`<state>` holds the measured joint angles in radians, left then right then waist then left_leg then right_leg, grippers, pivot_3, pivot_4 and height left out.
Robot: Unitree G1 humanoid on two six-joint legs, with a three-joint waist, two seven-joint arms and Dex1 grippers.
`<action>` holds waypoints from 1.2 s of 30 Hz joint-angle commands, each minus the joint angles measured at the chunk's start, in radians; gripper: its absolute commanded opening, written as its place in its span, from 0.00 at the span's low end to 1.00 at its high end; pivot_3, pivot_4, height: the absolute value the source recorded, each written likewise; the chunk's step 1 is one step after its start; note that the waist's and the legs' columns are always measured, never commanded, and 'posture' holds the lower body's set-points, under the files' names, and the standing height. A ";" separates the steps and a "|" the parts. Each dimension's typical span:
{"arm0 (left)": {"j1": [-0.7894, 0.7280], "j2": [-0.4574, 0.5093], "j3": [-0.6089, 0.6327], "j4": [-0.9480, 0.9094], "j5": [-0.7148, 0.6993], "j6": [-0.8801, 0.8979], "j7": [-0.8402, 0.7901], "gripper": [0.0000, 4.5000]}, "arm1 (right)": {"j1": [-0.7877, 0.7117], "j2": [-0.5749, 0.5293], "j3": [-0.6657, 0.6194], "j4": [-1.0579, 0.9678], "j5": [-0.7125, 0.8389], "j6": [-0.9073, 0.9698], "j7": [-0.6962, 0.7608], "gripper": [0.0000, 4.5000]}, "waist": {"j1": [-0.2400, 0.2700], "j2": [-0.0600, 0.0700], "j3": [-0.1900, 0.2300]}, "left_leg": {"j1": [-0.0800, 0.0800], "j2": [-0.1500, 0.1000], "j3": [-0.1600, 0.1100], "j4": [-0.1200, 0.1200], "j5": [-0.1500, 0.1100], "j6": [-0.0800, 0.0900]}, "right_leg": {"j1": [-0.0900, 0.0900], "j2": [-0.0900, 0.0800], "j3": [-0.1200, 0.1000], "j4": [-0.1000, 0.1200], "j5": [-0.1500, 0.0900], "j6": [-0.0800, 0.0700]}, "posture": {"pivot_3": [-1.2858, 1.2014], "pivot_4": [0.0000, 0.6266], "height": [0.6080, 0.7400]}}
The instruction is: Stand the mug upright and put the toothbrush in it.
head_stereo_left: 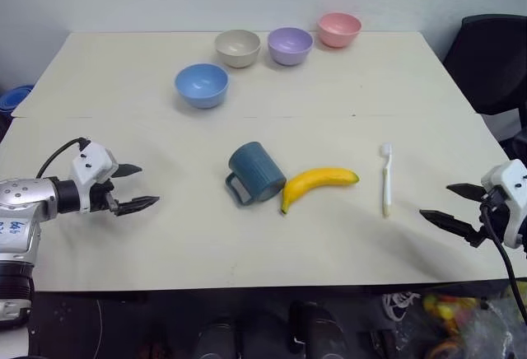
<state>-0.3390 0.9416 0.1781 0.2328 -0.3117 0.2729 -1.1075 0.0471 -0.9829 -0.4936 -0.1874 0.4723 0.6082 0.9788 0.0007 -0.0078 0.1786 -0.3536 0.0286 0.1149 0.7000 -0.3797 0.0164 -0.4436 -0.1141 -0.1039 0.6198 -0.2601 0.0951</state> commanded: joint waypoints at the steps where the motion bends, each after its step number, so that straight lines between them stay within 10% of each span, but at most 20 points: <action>1: -0.030 0.002 0.015 -0.133 -0.105 0.108 -0.054 1.00 | -0.081 -0.059 0.039 -0.022 0.034 0.009 0.052 0.99 | -0.001 0.000 0.000 | 0.000 0.000 0.000 0.000 0.000 0.000 | 0.000 0.000 0.000 0.000 0.000 0.000 | 0.52 0.24 1.00; 15: -0.366 -0.018 -0.180 -0.390 -0.196 0.273 -0.181 1.00 | -0.850 0.113 0.767 0.295 -0.347 -0.304 0.268 0.99 | -0.008 0.000 0.001 | -0.001 -0.003 0.001 0.001 -0.001 -0.002 | -0.001 0.003 -0.002 -0.001 -0.001 -0.001 | 0.52 0.24 1.00; 30: -0.334 -0.065 -0.157 -0.481 -0.213 0.315 -0.080 1.00 | -0.982 0.320 0.884 0.773 -0.562 -0.578 0.287 0.99 | -0.010 0.000 0.001 | -0.004 0.000 0.000 0.007 -0.001 -0.002 | -0.002 0.002 -0.002 0.001 0.000 -0.001 | 0.52 0.24 1.00; 36: -0.316 -0.053 -0.146 -0.489 -0.212 0.315 -0.072 1.00 | -0.948 0.337 0.866 0.757 -0.551 -0.572 0.313 0.56 | -0.020 0.000 0.001 | -0.003 0.002 -0.002 0.010 -0.001 -0.002 | -0.001 0.002 -0.002 0.003 0.000 -0.001 | 0.52 0.24 1.00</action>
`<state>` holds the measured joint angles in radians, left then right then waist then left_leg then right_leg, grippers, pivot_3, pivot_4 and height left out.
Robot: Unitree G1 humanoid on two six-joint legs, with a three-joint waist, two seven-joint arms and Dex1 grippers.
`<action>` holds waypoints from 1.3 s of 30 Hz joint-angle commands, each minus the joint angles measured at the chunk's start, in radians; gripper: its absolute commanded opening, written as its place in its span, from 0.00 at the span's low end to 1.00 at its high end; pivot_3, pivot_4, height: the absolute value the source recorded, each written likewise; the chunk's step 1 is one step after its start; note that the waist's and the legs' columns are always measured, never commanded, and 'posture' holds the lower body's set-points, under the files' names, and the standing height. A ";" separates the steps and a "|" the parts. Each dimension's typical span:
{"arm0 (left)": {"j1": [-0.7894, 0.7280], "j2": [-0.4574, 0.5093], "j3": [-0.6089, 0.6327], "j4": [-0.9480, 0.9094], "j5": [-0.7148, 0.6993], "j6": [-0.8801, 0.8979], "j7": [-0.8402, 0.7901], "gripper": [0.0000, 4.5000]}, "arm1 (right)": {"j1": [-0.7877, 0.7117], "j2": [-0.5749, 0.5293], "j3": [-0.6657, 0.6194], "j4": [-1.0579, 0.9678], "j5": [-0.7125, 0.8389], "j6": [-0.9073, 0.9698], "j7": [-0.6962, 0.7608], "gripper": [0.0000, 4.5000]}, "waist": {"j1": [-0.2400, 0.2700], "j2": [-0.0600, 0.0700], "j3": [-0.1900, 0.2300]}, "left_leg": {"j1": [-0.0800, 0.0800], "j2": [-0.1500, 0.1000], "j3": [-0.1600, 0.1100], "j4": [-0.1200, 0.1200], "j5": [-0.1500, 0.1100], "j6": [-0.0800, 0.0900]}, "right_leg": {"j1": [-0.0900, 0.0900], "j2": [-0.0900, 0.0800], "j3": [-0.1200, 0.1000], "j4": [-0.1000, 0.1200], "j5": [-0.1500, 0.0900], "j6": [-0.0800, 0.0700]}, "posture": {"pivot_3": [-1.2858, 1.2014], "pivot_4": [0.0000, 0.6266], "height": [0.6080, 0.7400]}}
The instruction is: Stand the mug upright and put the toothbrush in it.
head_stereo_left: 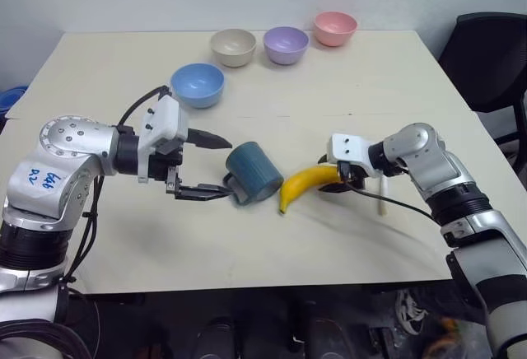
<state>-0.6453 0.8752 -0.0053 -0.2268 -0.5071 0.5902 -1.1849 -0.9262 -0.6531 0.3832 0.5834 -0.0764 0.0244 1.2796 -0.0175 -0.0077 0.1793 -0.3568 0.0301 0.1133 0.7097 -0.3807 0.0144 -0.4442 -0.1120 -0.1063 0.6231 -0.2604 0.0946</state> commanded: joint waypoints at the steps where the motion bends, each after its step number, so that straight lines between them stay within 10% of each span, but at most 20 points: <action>1: -0.013 0.013 0.037 -0.025 -0.016 -0.004 0.004 1.00 | 0.031 0.005 -0.017 -0.026 0.004 0.020 0.017 0.48 | -0.003 0.000 0.000 | 0.000 0.000 0.000 0.000 0.000 0.000 | 0.000 0.000 0.000 0.000 0.000 0.000 | 0.52 0.24 1.00; 8: -0.023 -0.005 0.015 -0.002 -0.004 -0.021 0.002 1.00 | 0.212 -0.059 -0.201 -0.411 0.163 0.318 -0.021 0.32 | 0.001 0.000 0.000 | -0.002 0.000 -0.005 0.000 0.000 0.000 | 0.000 0.000 -0.001 0.000 0.000 0.000 | 0.52 0.24 1.00; 19: -0.041 -0.098 -0.033 0.017 0.022 -0.039 0.040 1.00 | 0.712 -0.168 -1.001 -0.833 0.219 0.875 -0.474 0.32 | 0.056 0.002 0.001 | -0.012 -0.003 -0.011 0.009 0.000 0.000 | 0.000 -0.001 -0.007 -0.001 0.001 0.002 | 0.52 0.24 1.00; 27: -0.079 -0.146 -0.068 0.061 0.052 -0.065 0.036 1.00 | 0.915 -0.068 -1.098 -0.886 0.184 0.924 -0.697 0.32 | 0.033 0.003 0.000 | -0.008 -0.006 -0.008 0.007 0.000 0.001 | 0.000 0.000 -0.003 0.000 0.001 0.002 | 0.52 0.24 1.00; 36: -0.052 -0.135 -0.070 0.075 0.111 -0.041 0.094 1.00 | 0.914 -0.060 -1.101 -0.963 0.289 0.993 -0.712 0.97 | 0.033 0.005 -0.001 | -0.002 -0.005 -0.009 0.003 0.000 0.001 | 0.001 0.001 0.002 0.000 0.001 0.002 | 0.52 0.24 1.00; 39: 0.009 -0.128 0.028 0.022 0.056 0.112 0.203 1.00 | 0.923 -0.169 -1.125 -1.043 0.354 1.024 -0.624 0.99 | 0.037 0.006 0.000 | -0.002 -0.005 -0.011 0.003 0.000 0.002 | 0.001 0.001 0.003 -0.001 0.001 0.002 | 0.52 0.24 1.00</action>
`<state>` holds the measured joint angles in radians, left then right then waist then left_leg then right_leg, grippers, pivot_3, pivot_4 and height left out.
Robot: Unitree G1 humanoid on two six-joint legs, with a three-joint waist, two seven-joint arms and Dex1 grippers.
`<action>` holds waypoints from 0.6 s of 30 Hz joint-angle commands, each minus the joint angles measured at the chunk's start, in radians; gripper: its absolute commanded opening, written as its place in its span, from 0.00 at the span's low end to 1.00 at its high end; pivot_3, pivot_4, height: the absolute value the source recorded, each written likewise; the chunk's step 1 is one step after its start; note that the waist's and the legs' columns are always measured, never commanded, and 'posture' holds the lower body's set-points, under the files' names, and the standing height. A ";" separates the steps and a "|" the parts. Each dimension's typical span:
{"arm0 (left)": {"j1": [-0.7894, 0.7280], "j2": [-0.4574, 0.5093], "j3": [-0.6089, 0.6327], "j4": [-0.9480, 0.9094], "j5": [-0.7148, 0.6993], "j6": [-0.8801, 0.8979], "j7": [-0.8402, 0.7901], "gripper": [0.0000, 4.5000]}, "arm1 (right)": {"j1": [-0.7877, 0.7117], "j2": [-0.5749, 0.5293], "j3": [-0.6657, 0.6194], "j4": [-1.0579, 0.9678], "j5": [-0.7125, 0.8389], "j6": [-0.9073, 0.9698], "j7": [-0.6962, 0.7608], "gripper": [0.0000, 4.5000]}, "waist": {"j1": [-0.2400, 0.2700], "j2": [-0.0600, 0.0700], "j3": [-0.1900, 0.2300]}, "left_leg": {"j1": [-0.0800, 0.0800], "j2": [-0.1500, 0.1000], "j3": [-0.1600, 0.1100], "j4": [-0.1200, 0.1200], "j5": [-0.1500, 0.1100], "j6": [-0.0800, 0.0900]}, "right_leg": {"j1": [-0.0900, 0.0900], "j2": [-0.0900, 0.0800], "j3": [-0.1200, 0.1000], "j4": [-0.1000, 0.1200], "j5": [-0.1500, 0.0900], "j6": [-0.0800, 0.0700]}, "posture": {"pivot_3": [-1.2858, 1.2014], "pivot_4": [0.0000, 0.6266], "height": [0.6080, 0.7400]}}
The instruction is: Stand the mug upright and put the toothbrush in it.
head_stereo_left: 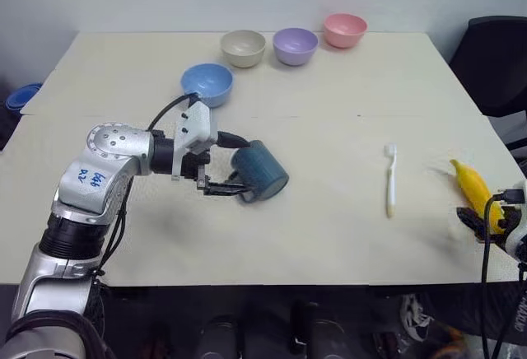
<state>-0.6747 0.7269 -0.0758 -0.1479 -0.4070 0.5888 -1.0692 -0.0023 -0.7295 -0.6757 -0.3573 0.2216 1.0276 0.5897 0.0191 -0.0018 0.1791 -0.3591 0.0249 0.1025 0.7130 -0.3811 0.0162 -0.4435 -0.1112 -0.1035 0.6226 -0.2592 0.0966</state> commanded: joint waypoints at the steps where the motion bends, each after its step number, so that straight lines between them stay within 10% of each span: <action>1: 0.064 0.024 0.145 -0.084 -0.081 0.192 0.123 1.00 | -0.014 -0.123 -0.075 -0.128 0.097 0.039 0.098 0.99 | 0.001 0.000 0.000 | 0.000 0.000 0.000 0.000 0.000 0.000 | 0.000 0.000 0.000 0.000 0.000 0.000 | 0.52 0.24 1.00; 10: 0.128 -0.126 0.417 -0.232 -0.198 0.969 0.525 1.00 | -0.317 -0.227 0.075 -0.409 0.723 0.228 0.294 0.99 | 0.005 -0.003 0.001 | 0.001 0.004 -0.006 0.000 0.000 0.000 | 0.003 -0.001 -0.001 0.000 0.000 0.000 | 0.52 0.24 1.00; 18: 0.026 -0.388 0.447 -0.095 -0.285 1.026 0.955 1.00 | -0.466 -0.275 0.294 -0.388 0.746 0.114 0.262 0.99 | 0.020 -0.009 0.002 | 0.002 0.000 -0.011 0.004 -0.004 0.006 | 0.012 -0.004 -0.001 -0.007 0.002 0.003 | 0.52 0.24 1.00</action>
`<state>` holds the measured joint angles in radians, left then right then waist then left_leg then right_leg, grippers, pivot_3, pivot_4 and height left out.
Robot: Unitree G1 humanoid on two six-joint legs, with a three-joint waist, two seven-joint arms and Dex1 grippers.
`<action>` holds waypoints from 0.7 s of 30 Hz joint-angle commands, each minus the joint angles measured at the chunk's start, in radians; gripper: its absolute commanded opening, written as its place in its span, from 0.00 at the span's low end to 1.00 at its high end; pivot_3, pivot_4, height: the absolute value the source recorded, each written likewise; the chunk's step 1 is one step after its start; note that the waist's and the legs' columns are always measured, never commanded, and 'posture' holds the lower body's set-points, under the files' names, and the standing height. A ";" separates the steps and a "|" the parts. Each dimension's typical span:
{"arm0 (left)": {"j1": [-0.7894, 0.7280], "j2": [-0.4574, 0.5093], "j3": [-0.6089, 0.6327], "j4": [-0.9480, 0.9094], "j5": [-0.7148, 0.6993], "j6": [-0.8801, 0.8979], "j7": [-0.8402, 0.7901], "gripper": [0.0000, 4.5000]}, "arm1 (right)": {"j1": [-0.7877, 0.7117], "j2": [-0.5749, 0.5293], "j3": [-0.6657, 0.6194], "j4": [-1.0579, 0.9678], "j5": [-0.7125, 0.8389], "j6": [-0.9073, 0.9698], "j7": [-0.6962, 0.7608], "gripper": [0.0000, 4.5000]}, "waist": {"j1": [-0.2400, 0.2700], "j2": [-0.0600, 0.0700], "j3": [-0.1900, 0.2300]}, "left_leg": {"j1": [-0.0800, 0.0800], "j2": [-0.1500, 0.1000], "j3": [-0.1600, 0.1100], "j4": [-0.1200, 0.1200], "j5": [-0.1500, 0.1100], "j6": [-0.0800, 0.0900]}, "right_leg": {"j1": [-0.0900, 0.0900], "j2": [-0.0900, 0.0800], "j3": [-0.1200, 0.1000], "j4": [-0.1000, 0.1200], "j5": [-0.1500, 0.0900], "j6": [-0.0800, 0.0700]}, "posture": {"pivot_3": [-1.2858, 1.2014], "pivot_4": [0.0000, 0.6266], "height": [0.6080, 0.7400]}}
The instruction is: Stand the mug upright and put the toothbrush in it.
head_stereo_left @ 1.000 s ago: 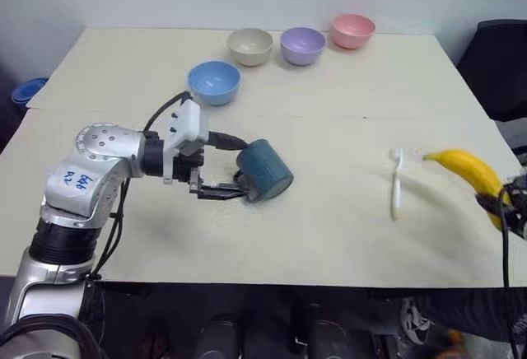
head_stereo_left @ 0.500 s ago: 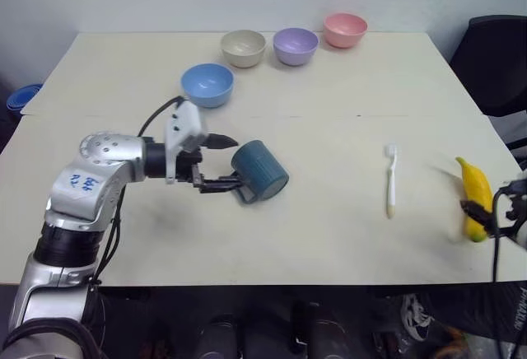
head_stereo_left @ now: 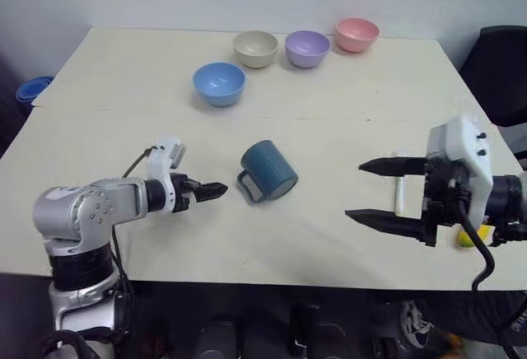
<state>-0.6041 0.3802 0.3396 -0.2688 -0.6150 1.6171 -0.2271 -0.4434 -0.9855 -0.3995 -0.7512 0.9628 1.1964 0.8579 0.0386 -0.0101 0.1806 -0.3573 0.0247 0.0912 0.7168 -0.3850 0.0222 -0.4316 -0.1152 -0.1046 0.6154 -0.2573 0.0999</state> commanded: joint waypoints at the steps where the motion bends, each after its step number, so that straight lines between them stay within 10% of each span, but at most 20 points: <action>1: -0.061 -0.066 0.046 0.045 -0.093 -0.003 0.164 1.00 | -0.029 -0.020 0.026 0.010 0.012 -0.063 -0.004 0.99 | 0.000 -0.001 0.000 | 0.000 0.000 0.000 0.000 0.000 0.000 | 0.000 0.000 -0.001 -0.001 0.000 0.000 | 0.52 0.24 1.00; 21: -0.246 -0.057 -0.147 0.545 -0.707 -0.003 0.861 0.92 | 0.050 -0.011 0.088 0.001 -0.038 -0.232 -0.085 1.00 | 0.006 0.000 -0.001 | 0.004 0.000 0.001 0.000 0.000 -0.002 | 0.005 0.000 0.000 -0.002 0.001 0.002 | 0.52 0.24 1.00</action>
<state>-0.8565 0.3114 0.2696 0.2078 -1.2684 1.5924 0.6178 -0.3975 -0.9979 -0.2825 -0.7254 0.9206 0.9847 0.7898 0.0445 -0.0098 0.1796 -0.3528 0.0243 0.0924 0.7167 -0.3854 0.0200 -0.4270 -0.1149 -0.1051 0.6137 -0.2564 0.1015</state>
